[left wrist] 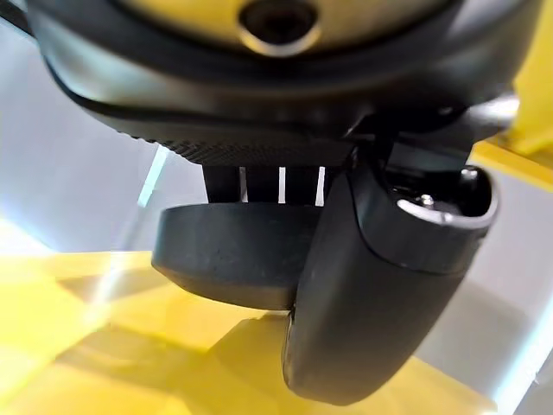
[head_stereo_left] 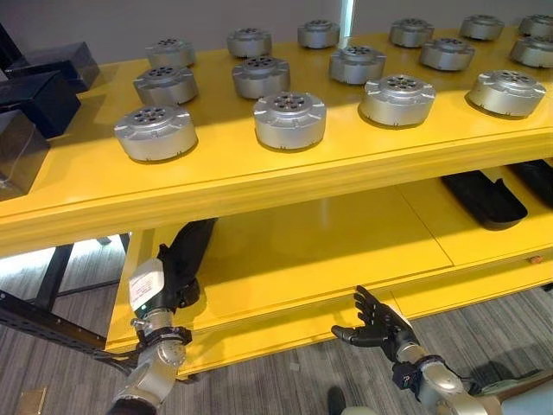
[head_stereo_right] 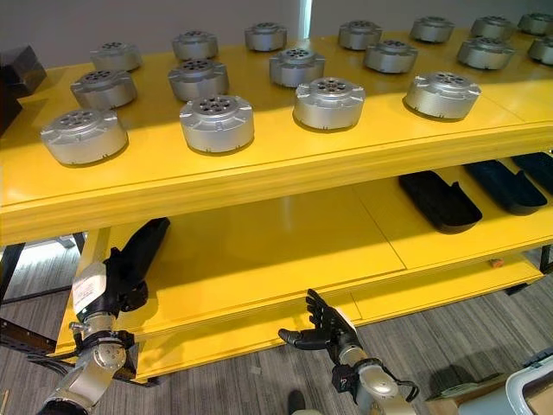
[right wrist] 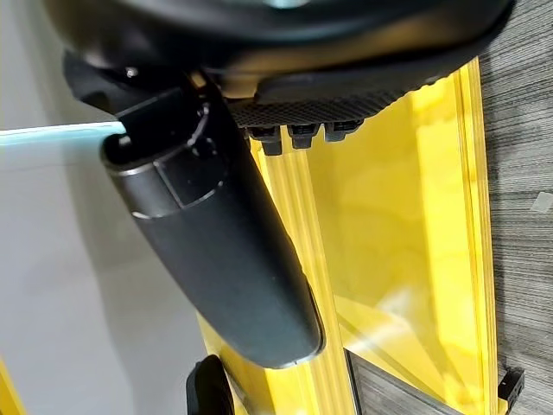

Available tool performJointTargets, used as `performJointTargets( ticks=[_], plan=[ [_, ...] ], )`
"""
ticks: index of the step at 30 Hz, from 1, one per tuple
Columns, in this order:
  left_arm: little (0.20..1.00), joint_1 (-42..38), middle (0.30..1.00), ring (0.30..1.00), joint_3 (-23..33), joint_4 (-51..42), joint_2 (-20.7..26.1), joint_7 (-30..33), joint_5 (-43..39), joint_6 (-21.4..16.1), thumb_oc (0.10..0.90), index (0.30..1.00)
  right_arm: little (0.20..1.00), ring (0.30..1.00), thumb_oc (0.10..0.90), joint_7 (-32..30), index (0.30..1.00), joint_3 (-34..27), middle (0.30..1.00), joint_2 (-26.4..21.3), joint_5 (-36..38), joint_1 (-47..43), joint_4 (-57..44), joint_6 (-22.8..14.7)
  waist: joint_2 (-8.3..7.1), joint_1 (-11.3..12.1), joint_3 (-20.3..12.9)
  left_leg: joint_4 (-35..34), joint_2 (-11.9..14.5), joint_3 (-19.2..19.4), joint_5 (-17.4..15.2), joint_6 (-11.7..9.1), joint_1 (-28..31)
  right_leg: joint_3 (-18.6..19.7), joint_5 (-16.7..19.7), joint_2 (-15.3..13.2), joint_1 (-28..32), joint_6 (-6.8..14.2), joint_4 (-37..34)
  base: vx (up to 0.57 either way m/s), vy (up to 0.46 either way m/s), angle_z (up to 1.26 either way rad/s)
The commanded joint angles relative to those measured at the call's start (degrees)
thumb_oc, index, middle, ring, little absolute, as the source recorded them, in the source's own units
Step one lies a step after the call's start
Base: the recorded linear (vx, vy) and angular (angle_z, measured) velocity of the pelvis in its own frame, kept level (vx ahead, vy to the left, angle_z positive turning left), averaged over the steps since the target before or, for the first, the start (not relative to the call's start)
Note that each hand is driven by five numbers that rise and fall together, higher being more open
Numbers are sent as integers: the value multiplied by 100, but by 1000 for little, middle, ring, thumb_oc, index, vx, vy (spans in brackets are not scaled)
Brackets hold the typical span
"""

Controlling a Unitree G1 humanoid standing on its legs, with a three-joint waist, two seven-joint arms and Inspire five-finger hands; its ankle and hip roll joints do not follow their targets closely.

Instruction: Move parts from the plastic box to the shelf.

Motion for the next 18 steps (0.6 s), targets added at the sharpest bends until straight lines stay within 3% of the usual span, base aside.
performJointTargets(
  ticks=[1,9,13,18],
  plan=[
    [300,-799,300,300,571,27,371,730,71,-134,400,300,1000,1000,900,175,1000,145,1000,14,95,-577,-521,-325,-175,-57,-268,-10,185,3,-47,-135,-17,74,-430,-115,314,334,-5,41,-17,0],
    [300,-1273,300,300,334,684,404,740,-89,238,400,300,1000,1000,900,408,1000,197,1000,-163,42,-580,-600,-96,-114,-211,-151,-10,176,32,-43,-116,-73,129,-451,-116,306,302,-5,48,9,-3],
    [300,-1879,300,300,22,1210,420,940,-296,421,400,300,1000,1000,900,472,1000,288,1000,-324,35,-745,-617,-64,-29,-323,76,-10,190,26,53,-123,-357,234,-483,-97,-135,270,209,-92,41,-7],
    [300,-2988,300,300,-349,1860,717,902,-505,463,400,300,1000,1000,900,240,1000,602,1000,-387,100,-1244,-519,-288,1,-423,654,-10,225,20,206,-114,-901,392,-500,21,-944,210,554,-203,-24,-10]
  ],
)
